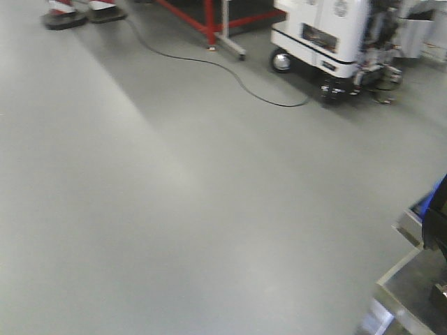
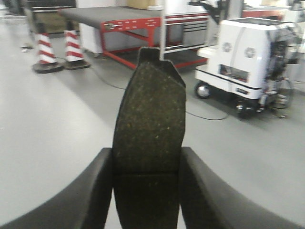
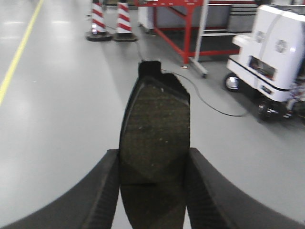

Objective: Move and align brake pads A on conveyor
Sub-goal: 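Turn the base away from the table holding both pads, then drive forward along the yellow floor line holding both pads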

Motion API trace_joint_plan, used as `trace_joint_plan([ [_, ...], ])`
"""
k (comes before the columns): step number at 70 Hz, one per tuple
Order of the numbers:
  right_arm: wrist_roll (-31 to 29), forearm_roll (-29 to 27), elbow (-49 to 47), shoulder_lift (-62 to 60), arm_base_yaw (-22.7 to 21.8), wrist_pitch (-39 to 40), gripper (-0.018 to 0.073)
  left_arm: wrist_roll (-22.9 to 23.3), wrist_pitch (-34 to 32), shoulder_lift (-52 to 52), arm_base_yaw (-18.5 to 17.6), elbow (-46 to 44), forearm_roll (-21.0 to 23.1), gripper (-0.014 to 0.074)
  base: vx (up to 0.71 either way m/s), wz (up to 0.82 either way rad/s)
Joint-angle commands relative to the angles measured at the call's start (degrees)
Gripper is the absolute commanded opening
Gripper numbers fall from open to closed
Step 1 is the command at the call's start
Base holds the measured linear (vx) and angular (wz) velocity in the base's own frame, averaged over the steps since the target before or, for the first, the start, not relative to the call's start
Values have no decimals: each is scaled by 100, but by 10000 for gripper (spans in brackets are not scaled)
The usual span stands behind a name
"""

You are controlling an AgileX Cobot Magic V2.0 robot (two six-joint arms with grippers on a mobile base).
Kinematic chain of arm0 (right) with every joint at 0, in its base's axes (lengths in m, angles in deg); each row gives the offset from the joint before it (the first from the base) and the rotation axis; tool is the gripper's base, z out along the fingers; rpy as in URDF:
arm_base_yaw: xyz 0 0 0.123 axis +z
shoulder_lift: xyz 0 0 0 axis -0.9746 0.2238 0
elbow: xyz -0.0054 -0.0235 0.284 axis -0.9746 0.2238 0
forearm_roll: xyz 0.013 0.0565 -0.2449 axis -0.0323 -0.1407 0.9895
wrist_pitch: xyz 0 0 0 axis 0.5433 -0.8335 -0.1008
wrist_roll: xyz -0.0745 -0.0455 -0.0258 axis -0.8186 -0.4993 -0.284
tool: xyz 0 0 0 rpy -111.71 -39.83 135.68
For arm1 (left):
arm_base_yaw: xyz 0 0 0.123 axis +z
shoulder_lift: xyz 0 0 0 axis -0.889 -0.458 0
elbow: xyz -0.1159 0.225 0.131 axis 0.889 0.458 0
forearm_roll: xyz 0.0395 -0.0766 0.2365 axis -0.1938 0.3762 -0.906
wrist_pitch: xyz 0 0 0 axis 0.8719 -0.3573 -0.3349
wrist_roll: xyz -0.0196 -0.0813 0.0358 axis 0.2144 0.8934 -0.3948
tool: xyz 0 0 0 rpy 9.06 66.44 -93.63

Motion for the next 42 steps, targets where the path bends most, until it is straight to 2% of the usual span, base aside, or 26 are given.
trace_joint_plan([
  [1,-5,43,-175,3,-4,583,-3,4,-542,-60,-16,-146,6,146,7,64],
  [42,-5,43,-175,3,-4,577,-3,4,-542,-60,-16,-146,6,146,13,67],
])
